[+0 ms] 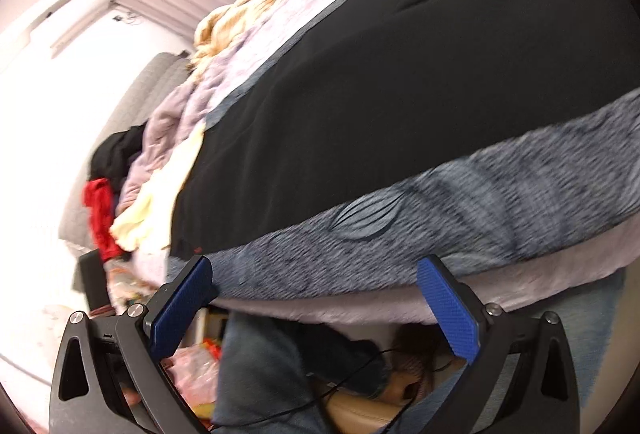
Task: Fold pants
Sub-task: 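Grasp the patterned band with both grippers and lift it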
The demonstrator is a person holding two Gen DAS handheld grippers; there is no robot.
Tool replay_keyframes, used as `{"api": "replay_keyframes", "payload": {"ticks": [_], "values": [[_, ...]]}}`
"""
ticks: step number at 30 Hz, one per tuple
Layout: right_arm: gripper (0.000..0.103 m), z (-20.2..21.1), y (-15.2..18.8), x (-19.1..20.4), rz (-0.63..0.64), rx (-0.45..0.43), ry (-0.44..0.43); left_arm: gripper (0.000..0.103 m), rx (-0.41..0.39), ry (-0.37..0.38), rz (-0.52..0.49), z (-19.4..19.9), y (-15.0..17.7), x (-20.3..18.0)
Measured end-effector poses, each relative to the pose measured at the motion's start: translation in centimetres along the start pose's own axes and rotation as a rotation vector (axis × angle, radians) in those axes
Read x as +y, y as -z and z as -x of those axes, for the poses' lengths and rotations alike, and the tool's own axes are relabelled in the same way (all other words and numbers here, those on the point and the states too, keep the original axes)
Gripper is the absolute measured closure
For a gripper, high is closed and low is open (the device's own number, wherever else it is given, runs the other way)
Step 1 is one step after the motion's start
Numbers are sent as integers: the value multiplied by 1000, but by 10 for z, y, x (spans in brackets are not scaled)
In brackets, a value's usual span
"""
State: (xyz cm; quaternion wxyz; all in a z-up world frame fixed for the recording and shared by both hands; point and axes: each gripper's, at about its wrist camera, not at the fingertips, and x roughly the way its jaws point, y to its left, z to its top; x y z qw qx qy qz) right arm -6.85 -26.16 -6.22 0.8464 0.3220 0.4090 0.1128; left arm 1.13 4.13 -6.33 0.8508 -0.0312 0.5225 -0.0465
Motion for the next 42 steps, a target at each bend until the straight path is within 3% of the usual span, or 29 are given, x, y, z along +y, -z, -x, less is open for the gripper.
{"api": "replay_keyframes", "payload": {"ticks": [1,3,4,5,11,19,23,26,29,32,36,39,40,41,42], "values": [[1,-4,3,1,-3,19,-36,0,-5,24,5,2,1,6],[15,-14,9,2,-3,61,-94,0,-18,77,17,4,3,15],[32,-20,11,2,-5,90,-111,0,-27,105,24,4,4,20],[38,-27,14,1,-13,118,-120,0,-34,128,25,5,5,24],[37,-63,31,-9,-77,208,-180,0,-31,250,25,4,17,42],[36,-74,12,7,-57,120,-347,0,-72,484,73,4,29,49],[36,-53,-6,34,-5,56,-434,0,-70,580,79,-3,25,36],[36,-40,-11,52,47,42,-448,0,-65,641,104,-7,14,20],[36,-40,-7,56,76,60,-419,0,-119,638,151,-3,-3,25],[36,-41,-4,32,28,70,-347,0,-128,648,193,-7,-17,34],[36,-17,-7,-22,-106,-18,-272,0,-111,599,172,-9,-22,34],[36,13,-8,-65,-222,-81,-281,3,-108,546,138,-6,-25,25],[36,17,-7,-75,-268,-96,-300,14,-109,510,122,-6,-27,22],[40,21,-8,-83,-298,-102,-322,34,-101,483,108,-7,-30,19],[46,24,-9,-89,-336,-112,-356,46,-85,449,92,-11,-33,16]]}}
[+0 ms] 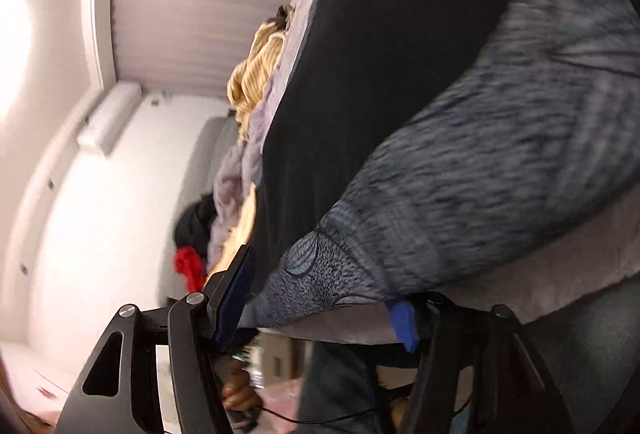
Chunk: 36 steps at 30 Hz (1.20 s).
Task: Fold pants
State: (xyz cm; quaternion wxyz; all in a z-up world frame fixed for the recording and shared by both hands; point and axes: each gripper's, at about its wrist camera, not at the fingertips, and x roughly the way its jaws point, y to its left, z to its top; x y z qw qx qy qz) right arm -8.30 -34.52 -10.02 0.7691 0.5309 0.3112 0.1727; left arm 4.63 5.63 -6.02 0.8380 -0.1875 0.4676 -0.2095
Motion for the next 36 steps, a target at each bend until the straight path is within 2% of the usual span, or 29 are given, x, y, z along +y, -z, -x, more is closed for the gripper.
{"api": "replay_keyframes", "payload": {"ticks": [1,2,5,10,12,15,16,17,18,19,21,24,25,26,28,30,32,34,36], "values": [[71,3,-3,0,-4,-11,-4,63,18,-25,-5,-3,-3,0],[94,6,-6,4,11,-24,8,66,26,-18,7,-1,-2,2],[94,11,-18,41,141,-52,47,70,19,17,36,9,-14,-5],[95,-9,-62,134,473,-49,181,70,-98,2,-114,38,-67,-45],[95,-25,-89,156,516,-38,209,70,-134,-5,-143,37,-96,-56],[95,-48,-135,172,507,-16,212,69,-157,-9,-158,20,-140,-62],[95,-56,-149,176,496,-2,217,65,-158,-24,-157,8,-154,-63],[95,-62,-163,179,472,8,212,52,-164,-52,-163,5,-159,-53],[95,-74,-177,179,439,25,211,47,-189,-100,-178,0,-168,-51],[94,-83,-189,176,413,41,216,46,-201,-134,-197,-11,-176,-49],[91,-108,-211,169,404,69,261,46,-144,-159,-180,-42,-191,-38],[91,-145,-224,136,392,116,360,45,-93,-218,-138,-78,-188,-23],[87,-157,-230,121,359,143,392,43,-72,-243,-128,-89,-188,-22],[72,-168,-236,104,310,172,418,41,-67,-246,-126,-94,-186,-20],[55,-171,-235,75,222,209,403,40,-77,-252,-156,-95,-181,-24],[47,-173,-234,77,219,211,394,40,-65,-260,-188,-92,-183,-31],[32,-175,-231,91,271,235,426,40,-68,-272,-191,-80,-184,-35],[30,-173,-223,106,347,232,469,40,-119,-297,-214,-63,-190,-44],[30,-164,-210,126,409,232,460,38,-184,-312,-240,-46,-195,-50]]}}
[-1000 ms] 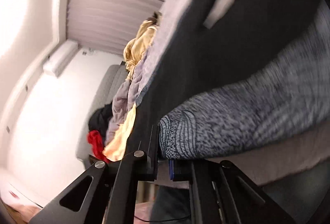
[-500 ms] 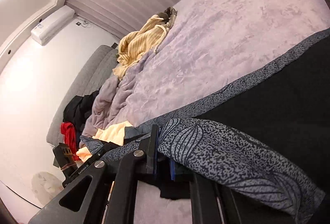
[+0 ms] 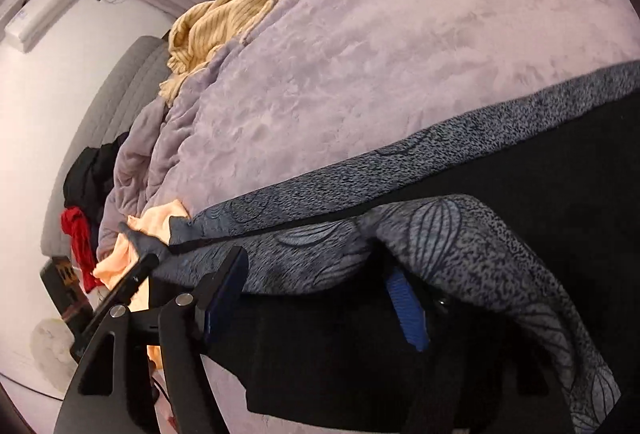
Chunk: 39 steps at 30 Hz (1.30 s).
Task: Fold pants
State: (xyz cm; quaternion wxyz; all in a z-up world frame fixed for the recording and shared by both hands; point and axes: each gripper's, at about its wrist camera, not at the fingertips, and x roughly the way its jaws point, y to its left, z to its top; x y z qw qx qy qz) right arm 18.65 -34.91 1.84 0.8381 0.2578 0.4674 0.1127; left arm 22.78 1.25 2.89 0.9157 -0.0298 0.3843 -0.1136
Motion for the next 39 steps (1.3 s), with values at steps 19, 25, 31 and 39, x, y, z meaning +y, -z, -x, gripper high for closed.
{"api": "replay_keyframes", "payload": {"ticks": [19,25,31,39], "values": [[39,-117,28,137,332,178,27,5,144,-110,101,-41,59,77],[39,-59,3,85,159,38,51,5,122,-182,-23,-15,53,53],[39,84,43,4,10,-164,15,5,30,-150,-91,19,26,0],[38,250,152,-121,-287,-433,132,5,72,210,-290,33,18,-143]]}}
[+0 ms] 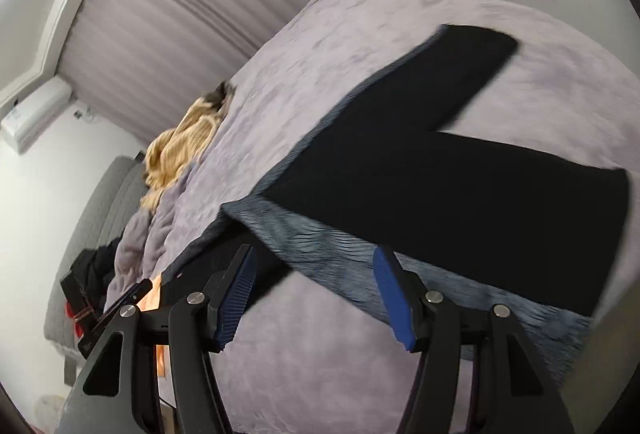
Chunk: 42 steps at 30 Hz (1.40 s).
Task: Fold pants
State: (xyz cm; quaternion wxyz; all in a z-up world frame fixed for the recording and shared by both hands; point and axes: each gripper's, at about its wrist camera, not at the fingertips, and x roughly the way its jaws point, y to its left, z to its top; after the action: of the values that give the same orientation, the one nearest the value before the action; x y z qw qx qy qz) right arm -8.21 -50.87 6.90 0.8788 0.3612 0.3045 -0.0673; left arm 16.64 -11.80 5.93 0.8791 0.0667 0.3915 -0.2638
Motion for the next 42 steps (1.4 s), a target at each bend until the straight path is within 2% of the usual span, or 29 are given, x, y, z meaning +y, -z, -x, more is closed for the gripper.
{"api": "replay_keyframes", "payload": {"ticks": [3,6,9,12,14,16,18,19,21,25,30,33,34,35,36,37,40,42], "values": [[38,37,11,-50,-111,-53,45,5,85,162,-64,-31,-1,-60],[38,55,27,-86,-197,-68,68,5,183,273,-104,-63,6,-120],[38,62,42,-110,-250,-78,74,5,241,383,-122,-82,12,-165],[38,58,50,-130,-297,-65,32,5,280,432,-161,-99,14,-197],[38,47,54,-140,-315,-32,-42,5,297,423,-177,-110,15,-211],[39,36,56,-150,-329,-2,-103,5,321,459,-153,-120,15,-215],[74,28,56,-154,-331,4,-169,5,326,483,-117,-127,13,-219],[81,26,54,-151,-324,0,-201,5,315,486,-104,-128,11,-221],[82,31,44,-142,-291,-35,-247,5,289,500,-103,-124,3,-226],[82,44,-9,-115,-180,-107,-274,5,188,492,-115,-116,-34,-237],[82,30,-113,-85,-121,-181,-272,5,115,438,-100,-122,-91,-241],[81,-2,-171,-63,-85,-185,-194,5,98,429,-52,-118,-116,-229],[72,-12,-183,-56,-58,-179,-158,5,64,396,-57,-113,-122,-222],[42,-24,-195,-49,-33,-160,-117,5,25,355,-73,-109,-127,-215],[26,-41,-206,-42,-8,-128,-72,5,-10,312,-92,-106,-130,-212],[14,-52,-214,-38,13,-116,-45,5,-31,268,-106,-107,-132,-208],[17,-57,-208,-43,45,-122,11,5,16,187,-133,-125,-123,-188],[26,-52,-193,-57,7,-139,36,5,67,135,-148,-143,-109,-177]]}}
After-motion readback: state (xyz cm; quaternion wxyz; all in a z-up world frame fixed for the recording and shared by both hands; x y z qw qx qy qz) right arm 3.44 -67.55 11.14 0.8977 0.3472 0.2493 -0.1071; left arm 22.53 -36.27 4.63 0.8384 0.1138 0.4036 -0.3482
